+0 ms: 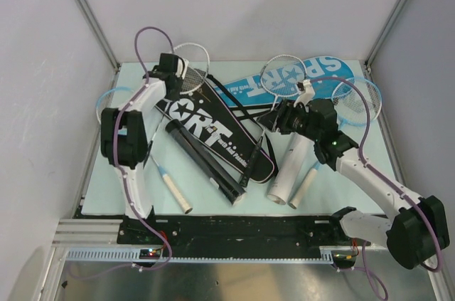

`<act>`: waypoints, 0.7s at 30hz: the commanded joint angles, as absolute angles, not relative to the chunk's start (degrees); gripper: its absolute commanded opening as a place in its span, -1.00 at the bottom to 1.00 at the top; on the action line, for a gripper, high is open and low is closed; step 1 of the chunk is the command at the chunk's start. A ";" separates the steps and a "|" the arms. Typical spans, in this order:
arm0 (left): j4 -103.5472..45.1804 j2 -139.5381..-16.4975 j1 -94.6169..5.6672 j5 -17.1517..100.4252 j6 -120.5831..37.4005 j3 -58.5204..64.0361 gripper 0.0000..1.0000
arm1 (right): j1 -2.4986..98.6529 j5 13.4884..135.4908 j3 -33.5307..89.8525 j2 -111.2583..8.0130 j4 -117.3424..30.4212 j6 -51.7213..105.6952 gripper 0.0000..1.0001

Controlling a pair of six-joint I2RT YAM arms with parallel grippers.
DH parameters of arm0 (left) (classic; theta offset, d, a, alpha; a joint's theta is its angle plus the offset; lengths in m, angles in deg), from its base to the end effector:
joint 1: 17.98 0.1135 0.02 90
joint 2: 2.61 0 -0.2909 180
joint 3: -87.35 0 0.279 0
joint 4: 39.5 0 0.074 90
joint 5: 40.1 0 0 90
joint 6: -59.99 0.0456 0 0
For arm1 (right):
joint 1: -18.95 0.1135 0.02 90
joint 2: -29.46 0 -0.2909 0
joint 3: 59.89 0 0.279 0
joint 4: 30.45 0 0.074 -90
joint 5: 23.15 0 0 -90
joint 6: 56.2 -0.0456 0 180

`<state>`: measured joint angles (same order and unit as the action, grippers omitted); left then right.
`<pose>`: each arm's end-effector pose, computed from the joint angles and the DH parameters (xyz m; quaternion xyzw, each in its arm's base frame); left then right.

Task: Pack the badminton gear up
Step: Pick up the racket from the center of the board.

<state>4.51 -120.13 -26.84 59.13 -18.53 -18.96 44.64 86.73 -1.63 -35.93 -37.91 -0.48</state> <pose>0.4912 -0.0692 0.2195 0.1443 0.9405 0.0836 0.2961 0.2535 0.1392 0.3139 -0.0469 0.7850 0.4194 0.4535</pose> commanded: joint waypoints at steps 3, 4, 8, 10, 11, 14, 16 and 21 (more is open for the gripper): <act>3.98 -105.22 -26.70 64.58 -22.01 -21.26 -1.00 | 49.74 82.18 -0.56 -33.89 -36.18 -0.96 0.13; 4.01 -103.92 -26.69 64.27 -23.86 -21.33 -1.00 | 50.78 81.63 -0.42 -34.03 -35.83 -1.29 0.13; 4.12 -97.55 -26.72 61.97 -33.57 -21.24 -1.00 | 55.12 77.75 -0.03 -35.39 -33.67 -2.61 0.18; 4.10 -94.72 -26.75 59.68 -39.27 -21.12 -1.00 | 57.59 75.86 0.34 -36.83 -32.13 -2.92 0.23; 4.11 -93.58 -26.76 58.35 -41.45 -21.08 -1.00 | 58.97 74.96 0.69 -37.61 -31.39 -3.15 0.25; 4.04 -89.73 -26.95 56.43 -48.54 -20.14 -1.00 | 62.28 73.32 2.07 -40.67 -28.42 -3.62 0.31; 4.06 -87.52 -27.25 55.81 -52.62 -19.00 -1.00 | 64.43 72.47 2.97 -42.81 -26.27 -3.26 0.39; 3.89 -83.36 -29.49 56.40 -59.93 -16.04 -1.00 | 69.58 71.26 6.18 -48.01 -22.73 -0.82 0.53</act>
<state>5.39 -87.58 -27.58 57.19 -49.87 -17.80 66.30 73.98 1.52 -45.15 -29.78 -2.69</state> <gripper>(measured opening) 0.017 0.745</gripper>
